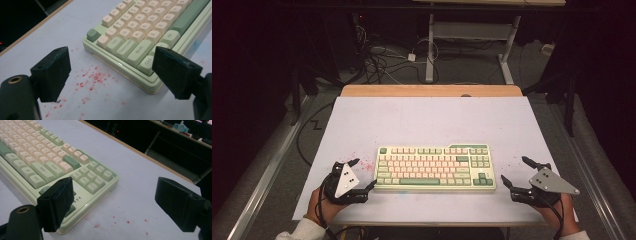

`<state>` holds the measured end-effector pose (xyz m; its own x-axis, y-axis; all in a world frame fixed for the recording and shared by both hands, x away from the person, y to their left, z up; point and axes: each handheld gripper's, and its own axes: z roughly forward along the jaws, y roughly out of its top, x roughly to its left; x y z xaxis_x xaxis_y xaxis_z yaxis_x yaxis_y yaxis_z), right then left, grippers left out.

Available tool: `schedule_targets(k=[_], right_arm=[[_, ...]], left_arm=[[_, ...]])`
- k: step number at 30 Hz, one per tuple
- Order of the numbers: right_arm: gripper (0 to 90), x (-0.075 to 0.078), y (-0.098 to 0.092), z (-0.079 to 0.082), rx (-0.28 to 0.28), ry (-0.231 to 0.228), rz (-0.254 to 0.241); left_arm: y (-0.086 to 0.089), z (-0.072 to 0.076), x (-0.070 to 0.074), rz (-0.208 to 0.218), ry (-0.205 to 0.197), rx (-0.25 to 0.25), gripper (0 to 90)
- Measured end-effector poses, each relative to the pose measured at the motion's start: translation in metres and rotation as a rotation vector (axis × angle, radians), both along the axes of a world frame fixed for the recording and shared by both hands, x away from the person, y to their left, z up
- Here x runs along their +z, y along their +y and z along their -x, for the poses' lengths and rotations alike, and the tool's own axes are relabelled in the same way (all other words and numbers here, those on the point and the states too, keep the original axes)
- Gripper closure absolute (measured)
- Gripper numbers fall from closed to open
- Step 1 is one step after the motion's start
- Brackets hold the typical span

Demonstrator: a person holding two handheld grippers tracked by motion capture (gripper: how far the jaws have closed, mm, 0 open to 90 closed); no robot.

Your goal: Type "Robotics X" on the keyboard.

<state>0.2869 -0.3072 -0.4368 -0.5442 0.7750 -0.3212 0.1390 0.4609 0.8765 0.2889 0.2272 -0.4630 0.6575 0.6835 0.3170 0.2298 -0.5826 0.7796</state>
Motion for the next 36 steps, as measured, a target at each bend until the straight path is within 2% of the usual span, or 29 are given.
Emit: schedule_targets(k=[12, 17, 22, 27, 36], right_arm=[[15.4, -0.014, -0.010, 0.014, -0.026, 0.018, -0.024], [15.4, -0.017, -0.011, 0.019, -0.030, 0.031, -0.028], [15.4, -0.016, -0.010, 0.021, -0.017, 0.012, -0.032], [15.4, -0.016, -0.007, 0.022, -0.012, 0.007, -0.008], [15.4, -0.014, -0.004, 0.026, -0.010, -0.001, -0.006]], left_arm=[[0.002, 0.010, -0.009, 0.008, 0.034, 0.002, 14.6], [0.000, 0.012, -0.010, 0.007, 0.035, 0.000, 14.6], [0.000, 0.012, -0.010, 0.009, 0.034, -0.008, 14.6], [0.001, 0.012, -0.011, 0.018, 0.027, -0.016, 14.6], [0.001, 0.013, -0.009, 0.030, 0.019, -0.025, 14.6]])
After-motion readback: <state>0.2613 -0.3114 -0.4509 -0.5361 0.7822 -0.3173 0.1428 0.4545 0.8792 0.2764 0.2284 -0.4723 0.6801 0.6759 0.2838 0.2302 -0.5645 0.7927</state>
